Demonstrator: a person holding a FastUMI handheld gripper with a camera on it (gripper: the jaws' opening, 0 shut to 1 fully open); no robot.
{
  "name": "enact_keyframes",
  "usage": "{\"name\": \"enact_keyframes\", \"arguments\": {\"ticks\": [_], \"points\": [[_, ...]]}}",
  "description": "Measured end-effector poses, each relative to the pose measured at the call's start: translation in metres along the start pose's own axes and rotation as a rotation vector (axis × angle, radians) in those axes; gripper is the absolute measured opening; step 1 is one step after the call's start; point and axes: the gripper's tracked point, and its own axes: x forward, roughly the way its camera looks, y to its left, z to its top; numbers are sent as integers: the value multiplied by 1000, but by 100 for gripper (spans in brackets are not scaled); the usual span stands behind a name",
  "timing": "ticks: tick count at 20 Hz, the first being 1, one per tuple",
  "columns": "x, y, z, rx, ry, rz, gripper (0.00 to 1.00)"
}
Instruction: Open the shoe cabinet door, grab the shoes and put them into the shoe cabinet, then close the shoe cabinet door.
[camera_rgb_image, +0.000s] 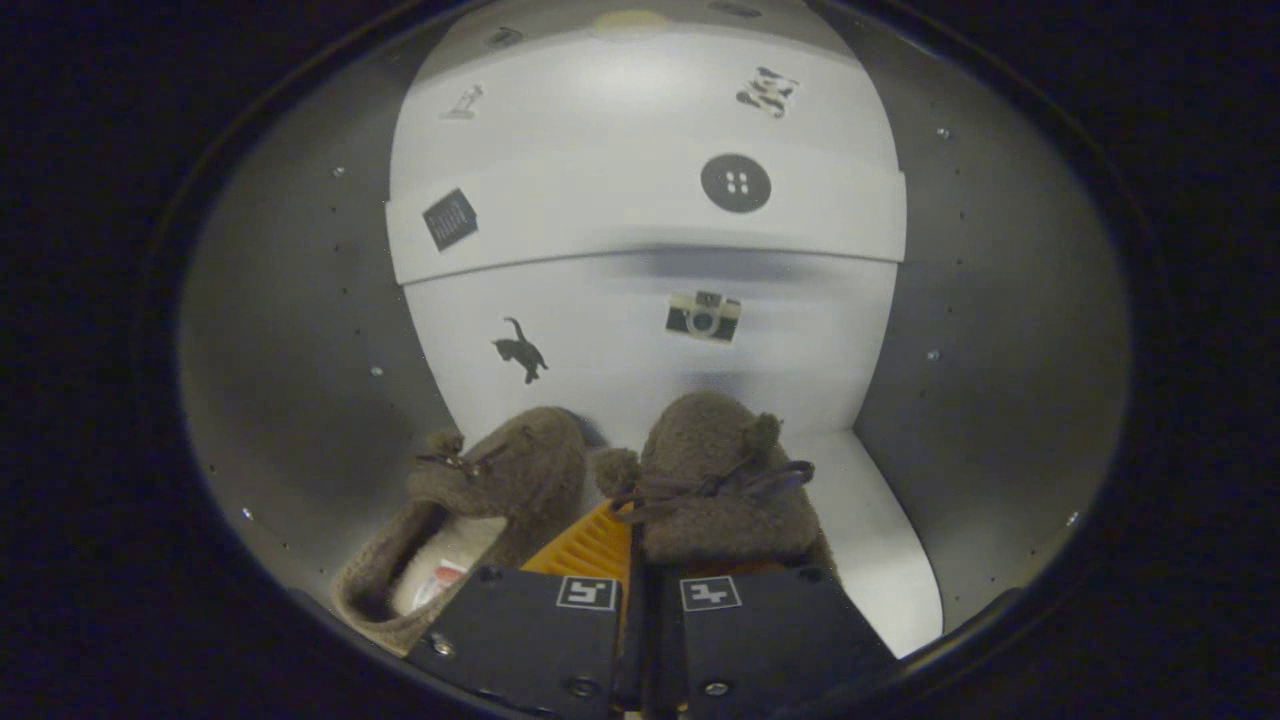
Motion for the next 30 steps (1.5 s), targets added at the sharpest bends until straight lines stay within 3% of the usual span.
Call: {"name": "enact_keyframes", "arguments": {"ticks": [3,5,9,12,16,19,22,30], "points": [[-6,1,6,-2,-28,3,20],[-18,10,11,-17,-49,23,39],[-50,11,5,-76,-104,-22,78],[-89,14,-2,-113,-173,-41,78],[-174,32,-13,-148,-290,-11,78],[-249,47,-29,-143,-358,23,89],[-322,55,-60,-138,-410,54,100],[-491,39,-158,-179,-412,142,100]]}}
